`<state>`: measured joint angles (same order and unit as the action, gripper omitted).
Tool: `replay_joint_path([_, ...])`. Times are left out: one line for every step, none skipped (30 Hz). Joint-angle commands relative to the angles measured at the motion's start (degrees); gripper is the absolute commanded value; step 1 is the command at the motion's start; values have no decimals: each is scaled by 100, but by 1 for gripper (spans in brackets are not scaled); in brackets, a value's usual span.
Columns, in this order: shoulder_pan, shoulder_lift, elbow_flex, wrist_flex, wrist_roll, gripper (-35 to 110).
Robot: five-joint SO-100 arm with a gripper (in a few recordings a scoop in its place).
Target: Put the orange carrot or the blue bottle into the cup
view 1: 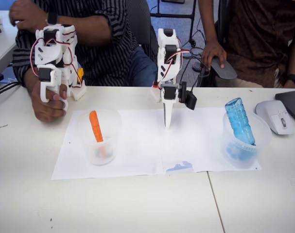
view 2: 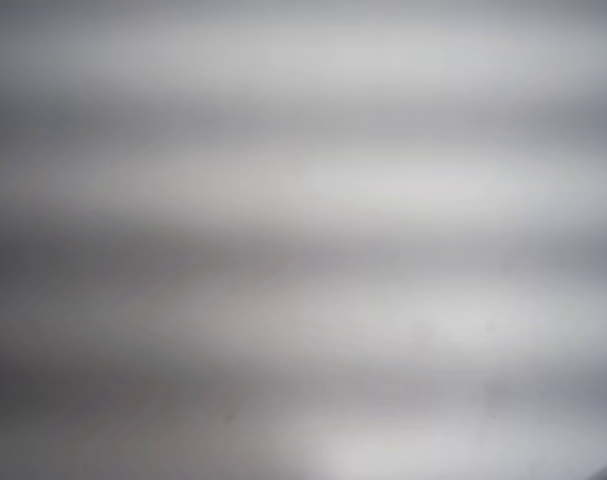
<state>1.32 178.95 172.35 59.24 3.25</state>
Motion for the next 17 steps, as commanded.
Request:
replay_joint_path([18, 475, 0, -44, 70, 16])
replay_joint_path([18, 580, 70, -44, 70, 16])
replay_joint_path([18, 686, 149, -53, 70, 16])
replay_joint_path([18, 809, 211, -53, 79, 16])
replay_joint_path([26, 958, 264, -44, 79, 16])
replay_joint_path([26, 1116, 343, -35, 88, 16])
replay_joint_path([26, 1283, 396, -26, 88, 16])
replay_joint_path([26, 1354, 431, -26, 88, 16])
replay_joint_path([35, 1389, 439, -26, 88, 16])
replay_joint_path([35, 1362, 457, -35, 88, 16])
replay_joint_path([35, 1354, 466, -35, 88, 16])
replay_joint_path([35, 1336, 466, -35, 88, 16])
replay_joint_path([35, 1336, 466, -35, 88, 16])
replay_joint_path([35, 1336, 466, -35, 88, 16])
replay_joint_path([35, 1336, 466, -35, 88, 16])
replay_joint_path([35, 1336, 466, -35, 88, 16])
replay_joint_path([35, 1336, 466, -35, 88, 16])
